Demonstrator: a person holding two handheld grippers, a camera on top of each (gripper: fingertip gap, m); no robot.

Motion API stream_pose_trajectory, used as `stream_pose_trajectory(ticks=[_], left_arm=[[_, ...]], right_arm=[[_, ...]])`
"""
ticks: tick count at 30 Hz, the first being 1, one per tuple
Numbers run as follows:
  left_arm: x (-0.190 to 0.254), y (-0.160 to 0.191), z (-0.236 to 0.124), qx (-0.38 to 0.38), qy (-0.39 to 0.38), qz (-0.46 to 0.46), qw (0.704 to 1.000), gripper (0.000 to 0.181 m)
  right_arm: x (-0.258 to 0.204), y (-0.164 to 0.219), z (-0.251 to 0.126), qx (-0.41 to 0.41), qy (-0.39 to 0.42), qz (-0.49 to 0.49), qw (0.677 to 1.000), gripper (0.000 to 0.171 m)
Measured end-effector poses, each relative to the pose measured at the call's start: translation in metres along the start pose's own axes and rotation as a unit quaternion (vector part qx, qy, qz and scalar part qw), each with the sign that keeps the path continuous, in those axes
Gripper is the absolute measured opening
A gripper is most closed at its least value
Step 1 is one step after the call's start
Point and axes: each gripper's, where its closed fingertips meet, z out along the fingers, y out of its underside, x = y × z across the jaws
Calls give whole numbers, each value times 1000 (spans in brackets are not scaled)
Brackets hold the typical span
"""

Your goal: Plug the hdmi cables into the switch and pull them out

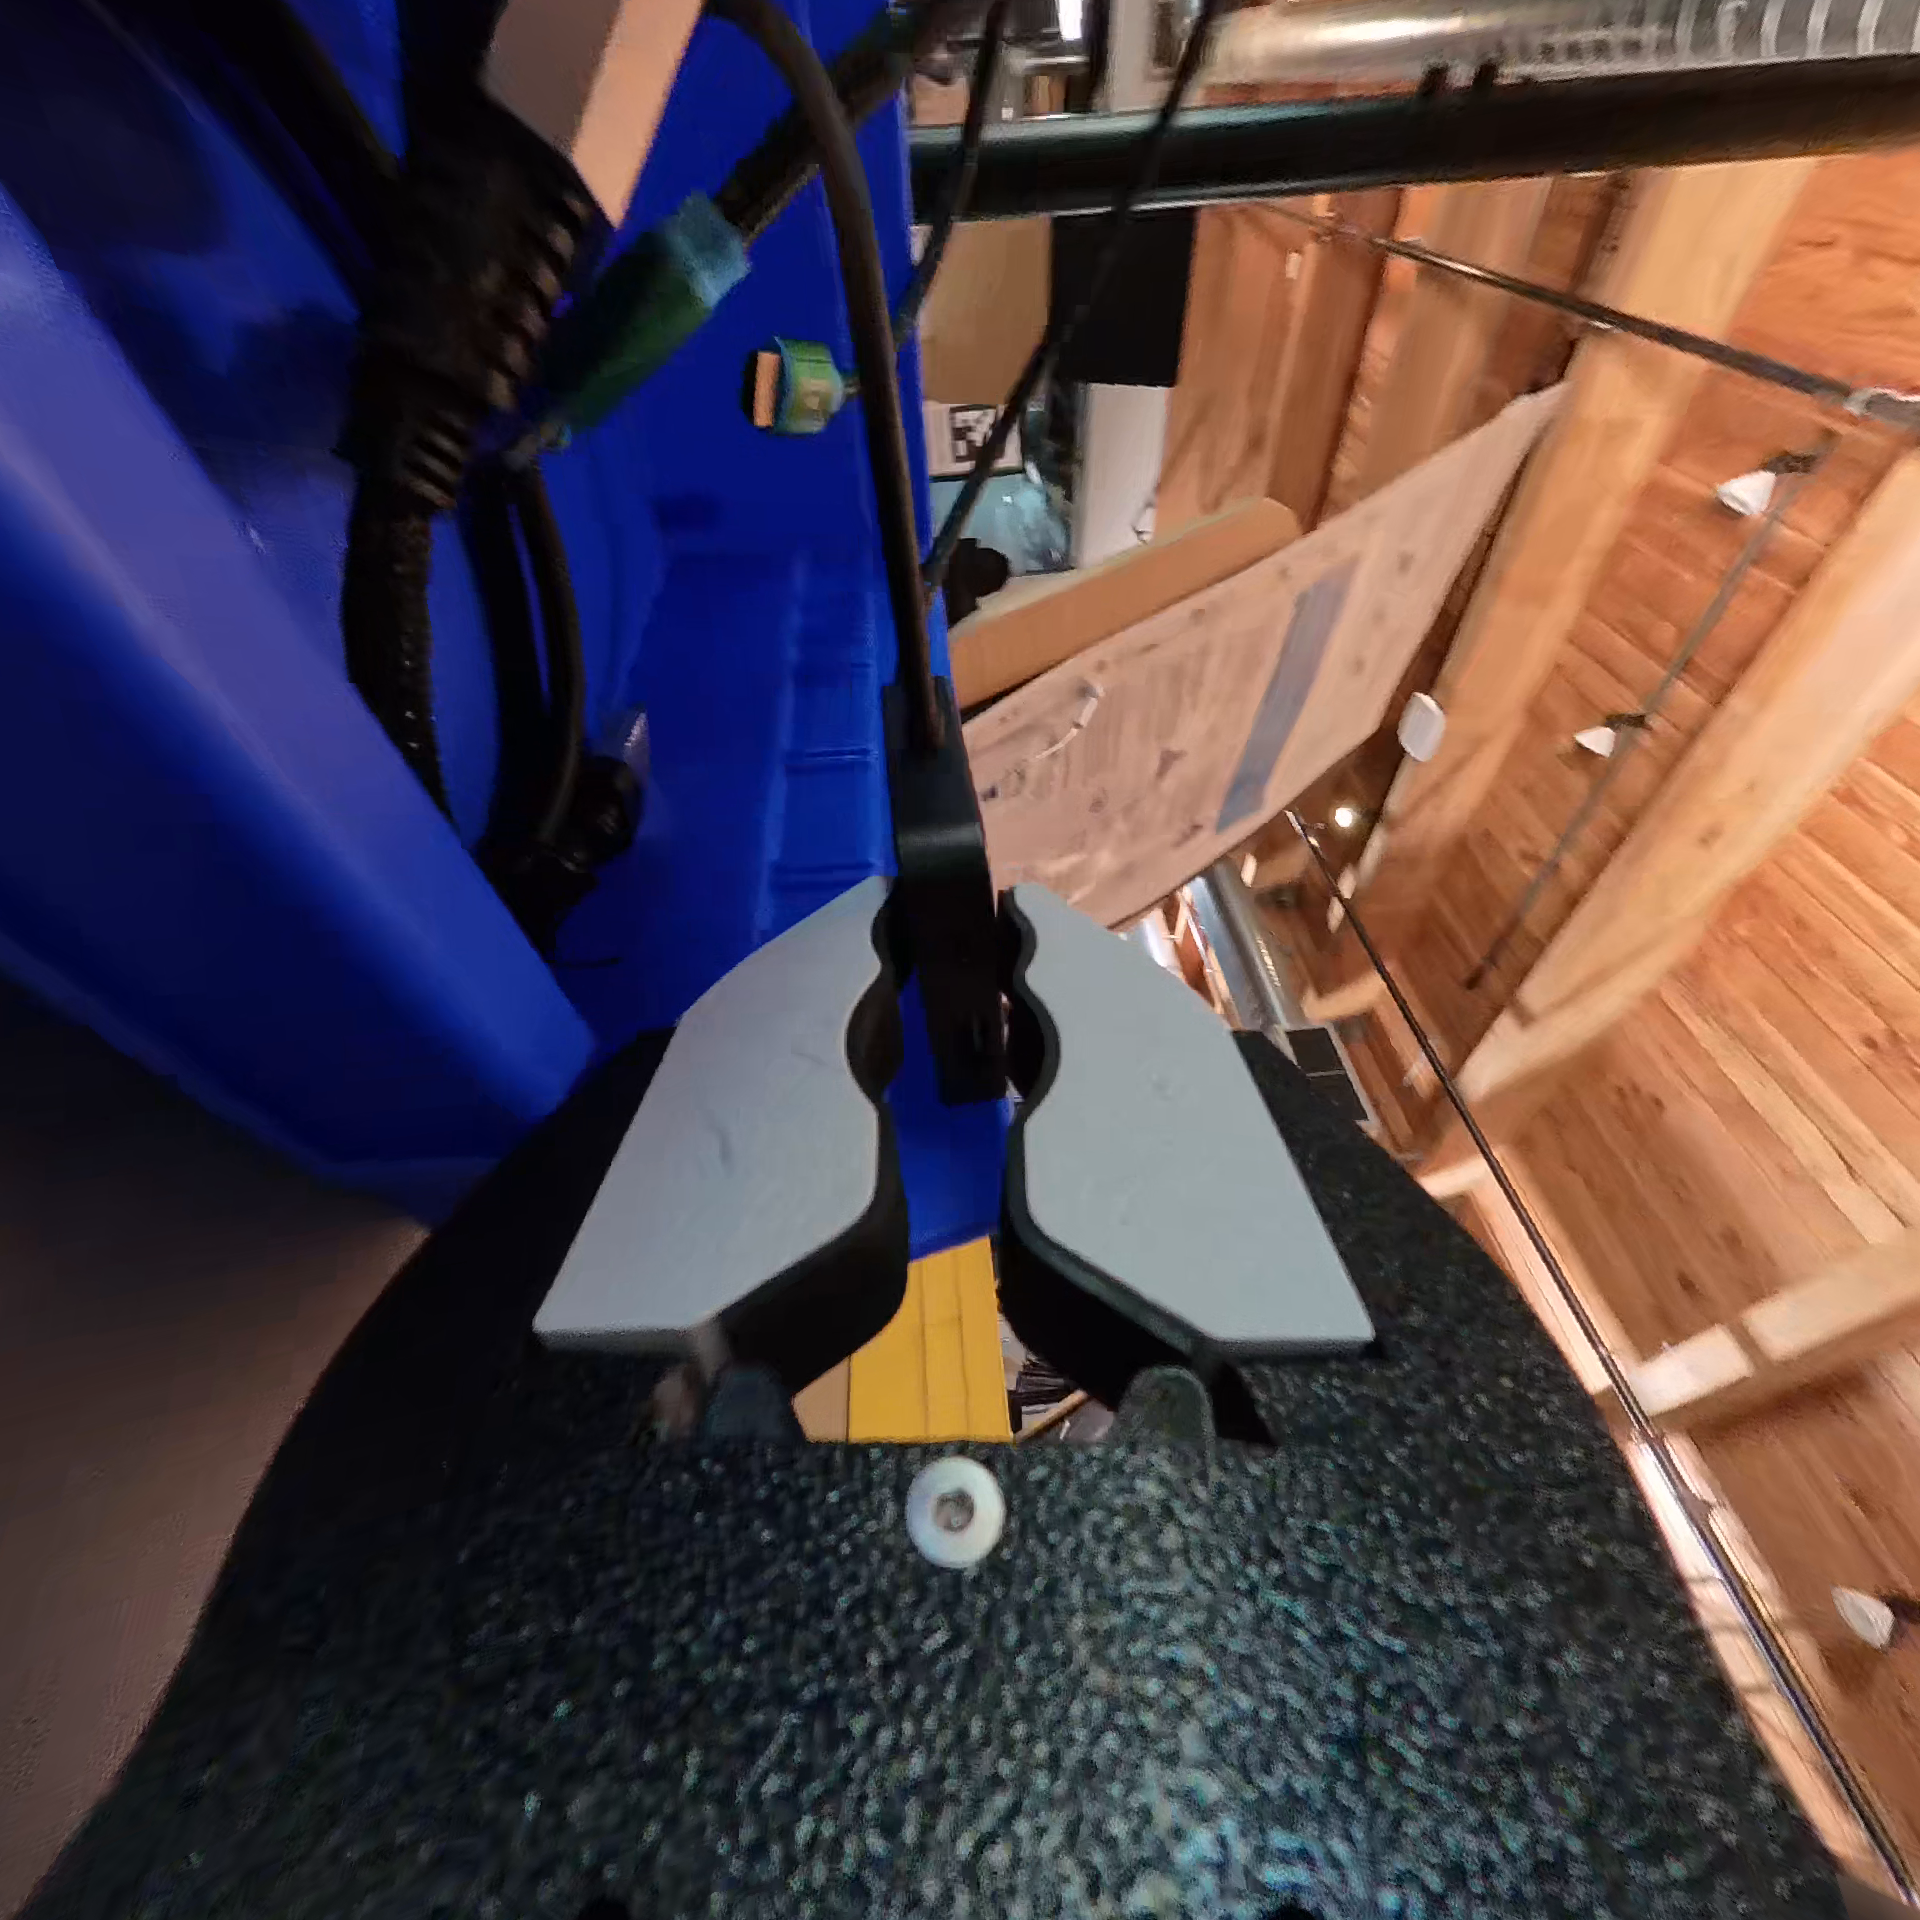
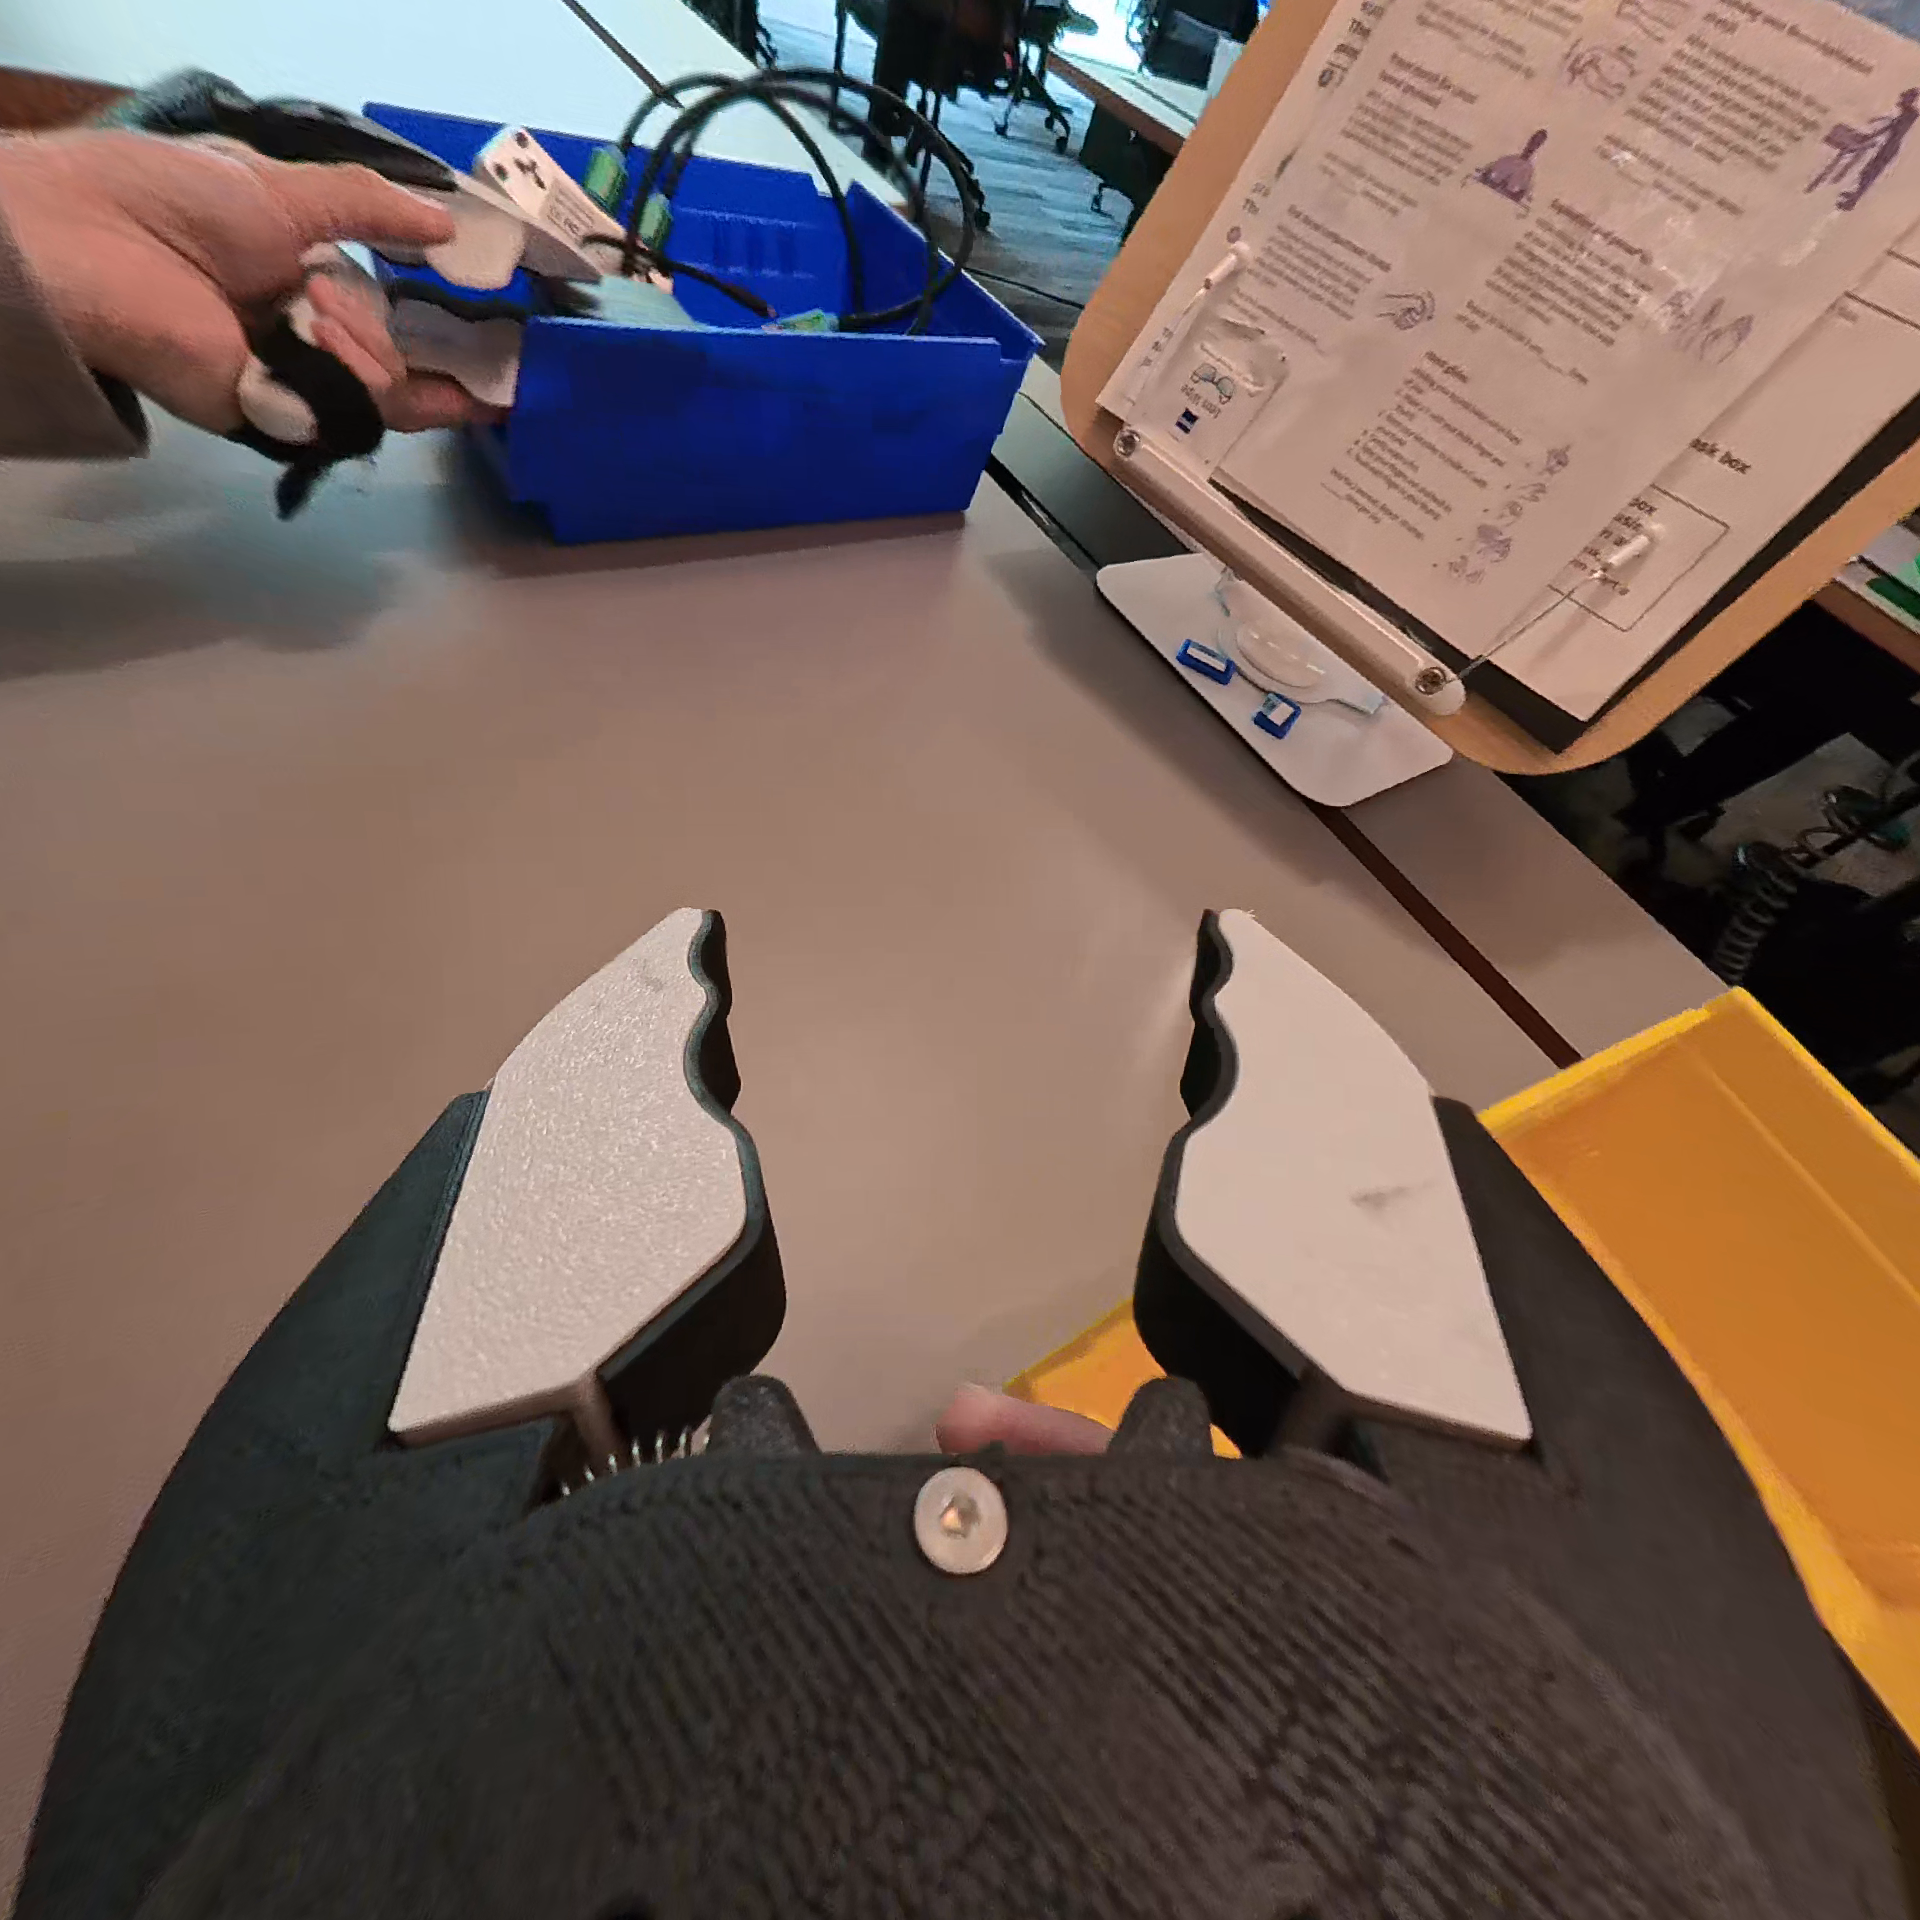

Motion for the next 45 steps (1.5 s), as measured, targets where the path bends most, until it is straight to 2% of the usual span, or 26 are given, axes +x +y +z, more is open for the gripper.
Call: stream_pose_trajectory(ticks=[7, 11, 15, 19, 21, 24, 25, 26, 29, 31, 32, 33, 35, 38, 42, 45], left_arm=[[54, 11, -21, -24, 102, 136, 985, 14], [115, 58, -23, -131, 189, 167, 959, 14], [144, 145, -27, -311, 238, 193, 900, 14], [130, 219, -31, -449, 245, 208, 834, 14], [117, 244, -33, -493, 243, 221, 805, 14], [100, 267, -37, -531, 240, 225, 781, 14], [97, 270, -35, -531, 239, 225, 781, 14], [94, 271, -33, -528, 239, 225, 783, 14], [88, 269, -28, -505, 256, 266, 780, 14], [89, 264, -22, -456, 278, 328, 779, 19], [91, 260, -20, -422, 293, 378, 770, 24], [91, 255, -21, -387, 310, 436, 751, 34], [89, 247, -27, -330, 331, 546, 695, 41], [77, 244, -37, -301, 335, 642, 620, 57], [53, 242, -39, -307, 308, 704, 561, 82], [39, 249, -46, -318, 312, 729, 519, 85]], right_arm=[[-5, -11, 2, 43, -3, 35, 998, 82], [-19, -30, 14, 109, -58, 142, 982, 83], [-44, -57, 32, 181, -144, 266, 936, 85], [-70, -71, 47, 226, -232, 388, 863, 82], [-77, -71, 51, 237, -263, 427, 832, 71], [-73, -64, 53, 258, -277, 464, 801, 40], [-73, -64, 48, 272, -291, 464, 791, 19], [-72, -62, 48, 273, -296, 469, 786, 15], [-75, -50, 54, 252, -292, 476, 791, 14], [-75, -50, 56, 257, -298, 499, 772, 13], [-74, -50, 57, 261, -302, 516, 758, 13], [-71, -49, 57, 264, -304, 534, 744, 13], [-68, -44, 59, 248, -303, 559, 731, 14], [-69, -35, 61, 224, -302, 580, 723, 12], [-80, -27, 67, 191, -306, 587, 725, 13], [-93, -24, 75, 167, -311, 584, 731, 14]])
